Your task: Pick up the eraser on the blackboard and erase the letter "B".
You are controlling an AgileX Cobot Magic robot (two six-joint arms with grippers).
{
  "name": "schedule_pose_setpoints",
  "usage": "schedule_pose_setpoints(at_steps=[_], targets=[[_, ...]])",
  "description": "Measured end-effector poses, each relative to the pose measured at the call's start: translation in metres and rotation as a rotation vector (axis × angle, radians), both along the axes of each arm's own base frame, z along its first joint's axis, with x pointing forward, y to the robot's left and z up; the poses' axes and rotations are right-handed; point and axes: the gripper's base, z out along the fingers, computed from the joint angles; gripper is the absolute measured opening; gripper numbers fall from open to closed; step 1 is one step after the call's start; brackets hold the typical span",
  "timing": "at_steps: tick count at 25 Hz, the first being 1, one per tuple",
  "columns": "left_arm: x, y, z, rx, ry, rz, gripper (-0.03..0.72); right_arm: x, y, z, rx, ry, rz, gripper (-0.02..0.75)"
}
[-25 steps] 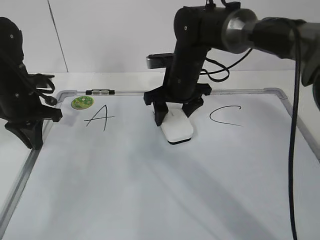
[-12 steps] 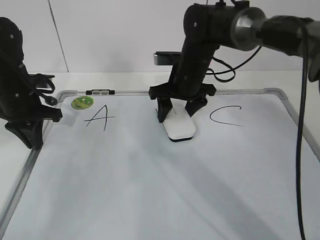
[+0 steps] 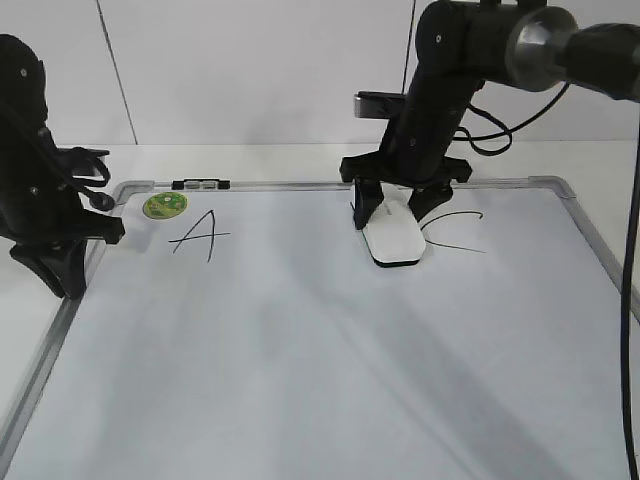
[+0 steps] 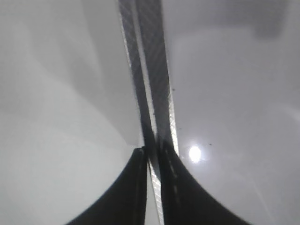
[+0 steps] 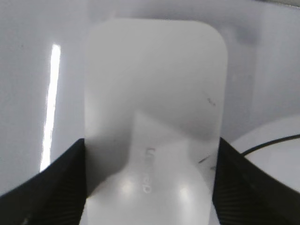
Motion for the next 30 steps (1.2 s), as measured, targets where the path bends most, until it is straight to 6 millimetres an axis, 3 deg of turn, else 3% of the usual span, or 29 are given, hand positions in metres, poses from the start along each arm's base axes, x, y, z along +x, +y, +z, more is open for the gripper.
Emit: schedule_pose_setpoints(at_steps=[5, 12, 21, 26, 30], targets=[[0.000, 0.000, 0.000, 0.000, 0.000, 0.000, 0.041, 0.000, 0.000, 0.000, 0.002, 0.001, -0.001, 0.563], [0.000, 0.000, 0.000, 0.000, 0.002, 0.000, 0.041, 0.001, -0.003, 0.016, 0.010, -0.027, -0.004, 0.563], [0.000, 0.000, 0.000, 0.000, 0.002, 0.000, 0.041, -0.010, -0.010, 0.088, 0.037, -0.173, -0.002, 0.563], [0.000, 0.000, 0.000, -0.001, 0.002, 0.001, 0.041, -0.030, -0.026, 0.130, 0.035, -0.244, -0.015, 0.563], [-0.001, 0.000, 0.000, 0.000, 0.008, 0.001, 0.041, -0.054, -0.048, 0.139, -0.014, -0.227, -0.035, 0.563]])
